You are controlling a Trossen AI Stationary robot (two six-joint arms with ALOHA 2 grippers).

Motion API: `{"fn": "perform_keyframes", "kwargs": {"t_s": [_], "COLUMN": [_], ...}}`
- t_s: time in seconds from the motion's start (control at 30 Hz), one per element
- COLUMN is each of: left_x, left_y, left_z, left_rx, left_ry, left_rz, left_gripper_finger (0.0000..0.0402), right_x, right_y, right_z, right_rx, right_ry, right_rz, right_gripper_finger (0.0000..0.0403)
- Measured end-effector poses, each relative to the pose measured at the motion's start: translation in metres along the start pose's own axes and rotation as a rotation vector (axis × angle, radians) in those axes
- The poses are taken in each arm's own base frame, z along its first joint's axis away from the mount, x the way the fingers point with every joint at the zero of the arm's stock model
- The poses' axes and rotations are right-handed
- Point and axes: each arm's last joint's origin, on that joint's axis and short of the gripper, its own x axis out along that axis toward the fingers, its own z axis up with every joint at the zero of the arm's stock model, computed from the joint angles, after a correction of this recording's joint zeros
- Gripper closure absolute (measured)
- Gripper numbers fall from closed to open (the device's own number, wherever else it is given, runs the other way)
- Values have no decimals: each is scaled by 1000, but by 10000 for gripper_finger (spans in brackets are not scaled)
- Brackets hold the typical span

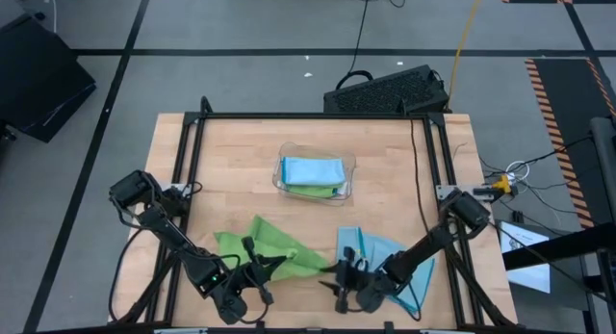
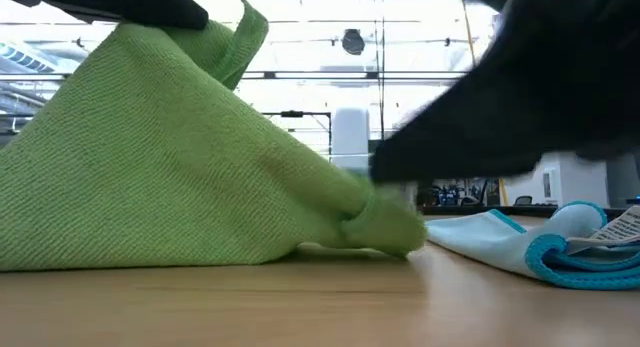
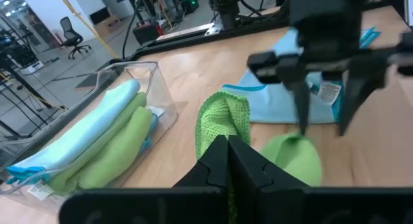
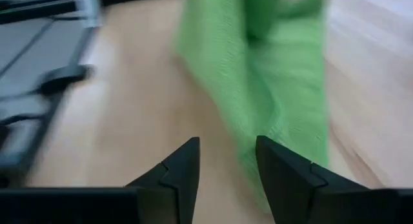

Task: Fold microfiber towels
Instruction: Fold the green microfiber cloth

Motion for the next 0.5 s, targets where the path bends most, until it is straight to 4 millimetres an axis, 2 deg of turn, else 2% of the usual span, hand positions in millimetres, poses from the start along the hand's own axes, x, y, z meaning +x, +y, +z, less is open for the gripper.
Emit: {"fn": "perform_keyframes", "kwargs": {"t_s": [0.23, 0.5], "left_x": [3, 6], "left_y": [1, 3], "left_z": [0, 1], "left_rx": [0, 0], "left_ry": [3, 9], "left_rz": [7, 11], "left_gripper_finger": [398, 397], "right_x": [4, 6], "right_y": [-7, -6], "right_z": [-13, -12], "right_rx": [151, 131], "right_ry": [-5, 29], "right_rz": [-108, -50], "right_gripper_finger": [261, 261]}}
